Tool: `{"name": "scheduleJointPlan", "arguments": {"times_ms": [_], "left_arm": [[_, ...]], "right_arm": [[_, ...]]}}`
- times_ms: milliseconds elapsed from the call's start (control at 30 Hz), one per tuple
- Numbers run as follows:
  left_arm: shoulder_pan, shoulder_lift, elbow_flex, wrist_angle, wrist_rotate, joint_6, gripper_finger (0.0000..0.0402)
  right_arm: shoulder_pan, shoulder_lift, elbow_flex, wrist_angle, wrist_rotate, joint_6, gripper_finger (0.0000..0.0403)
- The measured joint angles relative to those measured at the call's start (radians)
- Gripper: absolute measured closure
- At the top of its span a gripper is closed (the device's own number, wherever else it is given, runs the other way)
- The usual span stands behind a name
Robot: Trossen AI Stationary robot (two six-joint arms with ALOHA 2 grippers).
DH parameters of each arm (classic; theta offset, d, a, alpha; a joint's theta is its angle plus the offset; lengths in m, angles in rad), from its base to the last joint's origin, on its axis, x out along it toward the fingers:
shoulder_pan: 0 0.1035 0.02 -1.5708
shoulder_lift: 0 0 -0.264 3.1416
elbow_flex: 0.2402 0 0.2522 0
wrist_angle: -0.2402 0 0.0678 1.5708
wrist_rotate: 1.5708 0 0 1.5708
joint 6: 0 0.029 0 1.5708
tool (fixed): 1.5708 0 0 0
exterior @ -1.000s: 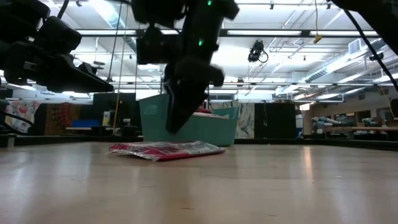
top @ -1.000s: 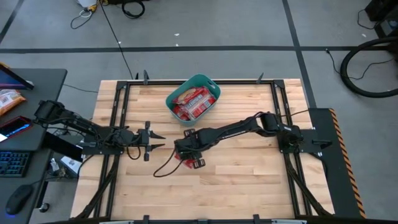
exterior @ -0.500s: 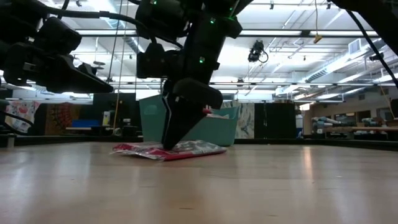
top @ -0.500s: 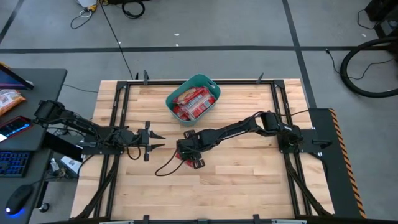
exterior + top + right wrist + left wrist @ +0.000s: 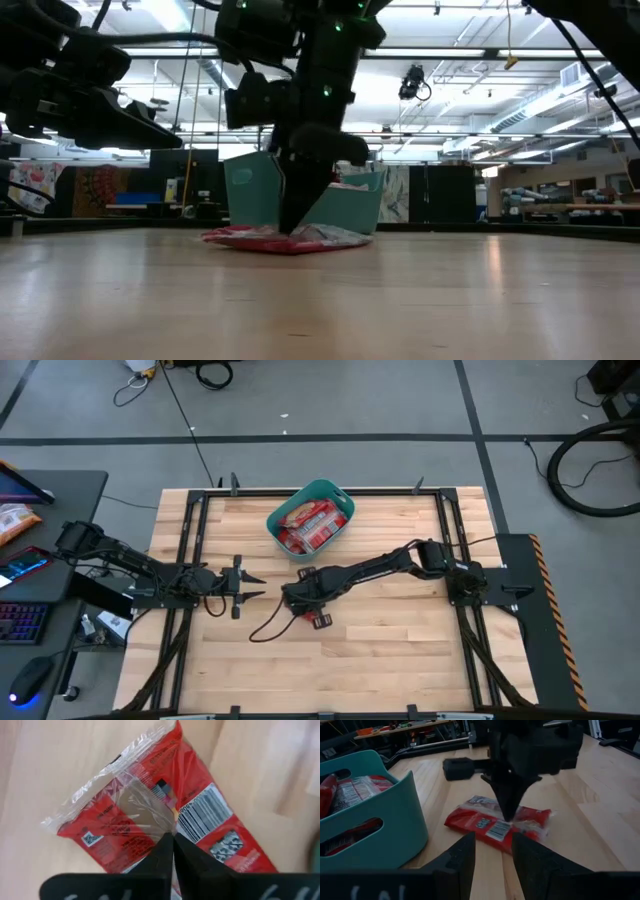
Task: Sort popcorn bags into baskets
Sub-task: Put the popcorn bag into the blue bin
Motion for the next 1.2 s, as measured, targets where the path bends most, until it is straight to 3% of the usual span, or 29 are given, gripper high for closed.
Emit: {"name": "scheduleJointPlan", "arguments": {"times_ms": [567, 700, 833, 1200], "left_arm": [[0.0, 0.0, 0.0, 0.0, 0.0, -0.015, 0.0269], [0.0, 0.0, 0.0, 0.0, 0.0, -0.015, 0.0269], [0.0, 0.0, 0.0, 0.0, 0.0, -0.015, 0.0269], [0.0, 0.0, 0.001, 0.0, 0.0, -0.027, 0.0269]], "right_arm": [[0.006, -0.003, 0.38, -0.582, 0.23, 0.166, 0.0397], [-0.005, -0.003, 0.474, -0.695, 0.339, 0.176, 0.0394], [-0.042, -0.034, 0.468, -0.658, 0.437, 0.123, 0.0395], [-0.207, -0.026, 0.461, -0.458, 0.489, -0.179, 0.0395]]}}
